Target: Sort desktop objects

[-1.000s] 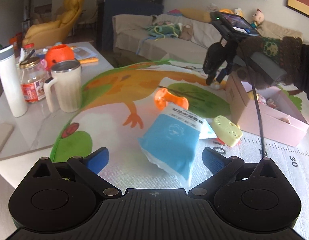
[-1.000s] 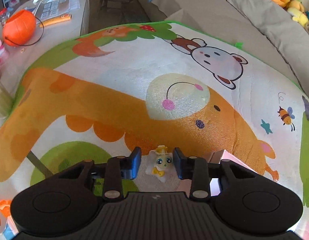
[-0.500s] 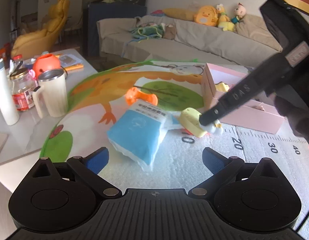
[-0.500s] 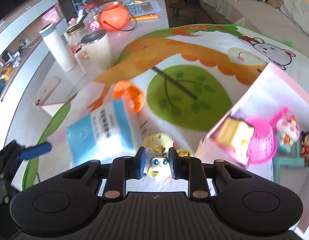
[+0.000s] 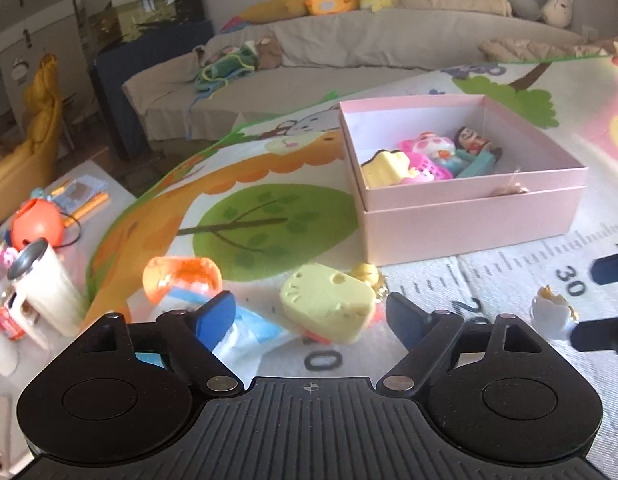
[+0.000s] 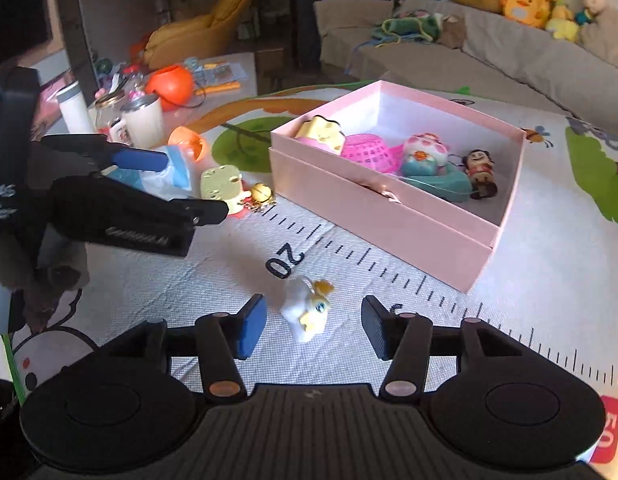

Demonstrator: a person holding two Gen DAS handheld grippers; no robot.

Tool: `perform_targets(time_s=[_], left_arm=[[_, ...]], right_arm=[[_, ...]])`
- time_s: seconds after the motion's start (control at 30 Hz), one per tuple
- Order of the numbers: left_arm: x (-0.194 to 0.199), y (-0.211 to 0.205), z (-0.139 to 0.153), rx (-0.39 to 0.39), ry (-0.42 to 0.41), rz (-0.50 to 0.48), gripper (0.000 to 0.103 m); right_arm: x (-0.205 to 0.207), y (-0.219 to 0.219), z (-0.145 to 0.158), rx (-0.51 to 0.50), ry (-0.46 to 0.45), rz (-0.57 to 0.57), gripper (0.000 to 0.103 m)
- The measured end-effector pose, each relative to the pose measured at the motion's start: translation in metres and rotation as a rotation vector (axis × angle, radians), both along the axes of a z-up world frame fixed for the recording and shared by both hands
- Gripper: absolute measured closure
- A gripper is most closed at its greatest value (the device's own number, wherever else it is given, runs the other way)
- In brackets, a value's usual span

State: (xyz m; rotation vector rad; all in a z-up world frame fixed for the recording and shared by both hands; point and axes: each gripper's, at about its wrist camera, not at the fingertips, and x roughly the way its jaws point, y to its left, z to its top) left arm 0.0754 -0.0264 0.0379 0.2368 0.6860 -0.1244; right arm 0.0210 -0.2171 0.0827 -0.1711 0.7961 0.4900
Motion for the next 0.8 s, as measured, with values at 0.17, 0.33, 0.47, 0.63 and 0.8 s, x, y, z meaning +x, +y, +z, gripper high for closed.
perform_targets(time_s=[0.17,0.33,0.47,0.63,0.8], left_arm=[[0.023,-0.005,-0.009,-0.019,0.066,-0.024,0.019],[0.011,-0.012,-0.014,-0.008,0.069,-0.021,0.035],[-0.024,-0.016,-0.009,-0.032,0.083,-0.020,0.035],[-0.089,-0.008,-0.011,-0.174,0.188,-0.047,0.033],[-0.114,-0.008,-0.008,-0.200,0.174,-0.079,0.022]], right_arm=[[-0.012,-0.013,-0.013,0.051,-0.028,-0.056,0.038],[-0.011,-0.010,-0.025,0.028,-0.020,-0.058,0.033],[-0.015,-0.008,-0.029,0.013,-0.031,-0.066,0.027],[-0.024,-0.009,-0.027,0.007,-0.052,-0.074,0.022],[-0.031,-0.007,-0.026,-0.050,-0.088,-0.065,0.021]])
